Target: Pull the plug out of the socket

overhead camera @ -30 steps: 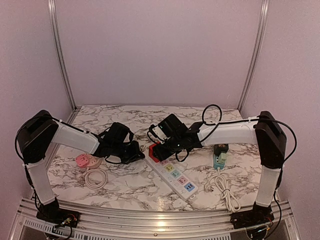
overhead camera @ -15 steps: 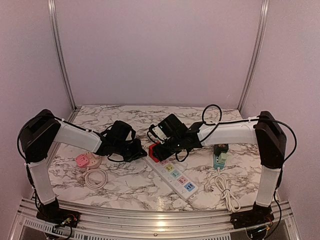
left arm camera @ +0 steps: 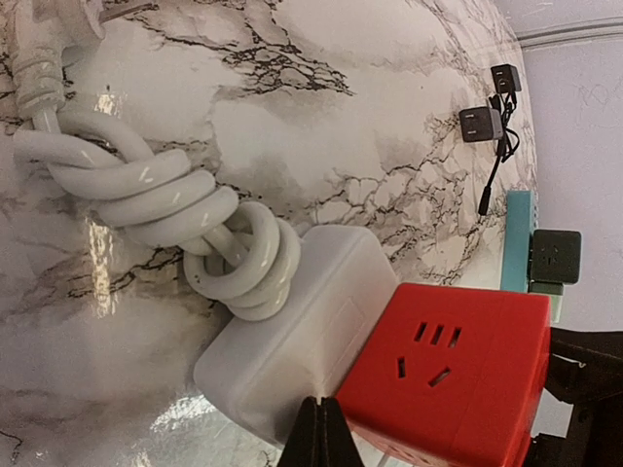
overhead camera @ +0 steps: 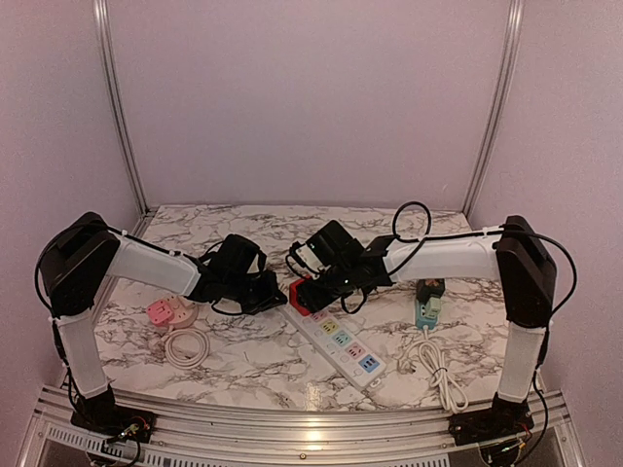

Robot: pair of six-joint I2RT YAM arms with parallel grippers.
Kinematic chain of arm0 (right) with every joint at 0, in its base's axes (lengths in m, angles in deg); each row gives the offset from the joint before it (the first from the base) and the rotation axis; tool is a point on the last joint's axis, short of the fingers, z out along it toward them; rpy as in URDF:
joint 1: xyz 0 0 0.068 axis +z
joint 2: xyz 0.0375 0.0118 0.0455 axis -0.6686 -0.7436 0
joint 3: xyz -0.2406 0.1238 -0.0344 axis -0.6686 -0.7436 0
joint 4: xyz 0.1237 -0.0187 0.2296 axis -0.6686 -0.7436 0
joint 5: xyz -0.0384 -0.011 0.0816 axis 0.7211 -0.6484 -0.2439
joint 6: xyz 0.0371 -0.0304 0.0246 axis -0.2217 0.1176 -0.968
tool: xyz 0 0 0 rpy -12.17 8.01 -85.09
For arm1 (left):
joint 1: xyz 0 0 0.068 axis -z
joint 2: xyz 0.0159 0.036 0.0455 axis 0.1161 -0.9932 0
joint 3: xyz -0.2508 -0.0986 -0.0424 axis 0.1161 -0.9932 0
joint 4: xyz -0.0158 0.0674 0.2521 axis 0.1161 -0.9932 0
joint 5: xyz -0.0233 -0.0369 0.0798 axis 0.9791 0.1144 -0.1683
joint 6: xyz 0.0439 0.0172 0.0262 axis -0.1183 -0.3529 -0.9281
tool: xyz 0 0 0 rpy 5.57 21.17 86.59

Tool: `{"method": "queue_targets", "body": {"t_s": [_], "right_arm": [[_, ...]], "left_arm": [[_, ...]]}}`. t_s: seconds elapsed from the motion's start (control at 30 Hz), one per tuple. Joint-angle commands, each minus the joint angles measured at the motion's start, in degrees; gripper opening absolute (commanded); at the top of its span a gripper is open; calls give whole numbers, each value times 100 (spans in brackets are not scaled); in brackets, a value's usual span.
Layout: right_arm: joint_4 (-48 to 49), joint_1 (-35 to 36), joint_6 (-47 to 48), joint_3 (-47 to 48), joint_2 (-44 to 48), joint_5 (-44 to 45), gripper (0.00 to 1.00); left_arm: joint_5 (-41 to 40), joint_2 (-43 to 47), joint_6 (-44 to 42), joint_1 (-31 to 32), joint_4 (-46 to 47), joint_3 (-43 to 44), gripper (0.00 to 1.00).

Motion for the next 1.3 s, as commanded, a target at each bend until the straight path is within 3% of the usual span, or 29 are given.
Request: {"method": "queue_targets", "body": {"t_s": [0.0, 0.5, 0.8, 1.27], "right_arm": [[41, 58, -75, 476, 28, 146, 20], [131, 57, 23, 591, 262, 380, 19], [501, 91, 165, 198, 498, 137, 19], [440, 218, 420, 120, 746, 710, 17]], "left_arm": [[-233, -350, -257, 12, -1120, -126, 0], [-391, -513, -304, 37, -1493, -40, 0], [-508, -664, -248, 113, -1664, 71, 0], [-618, -648, -207, 153, -1818, -38, 0]]}}
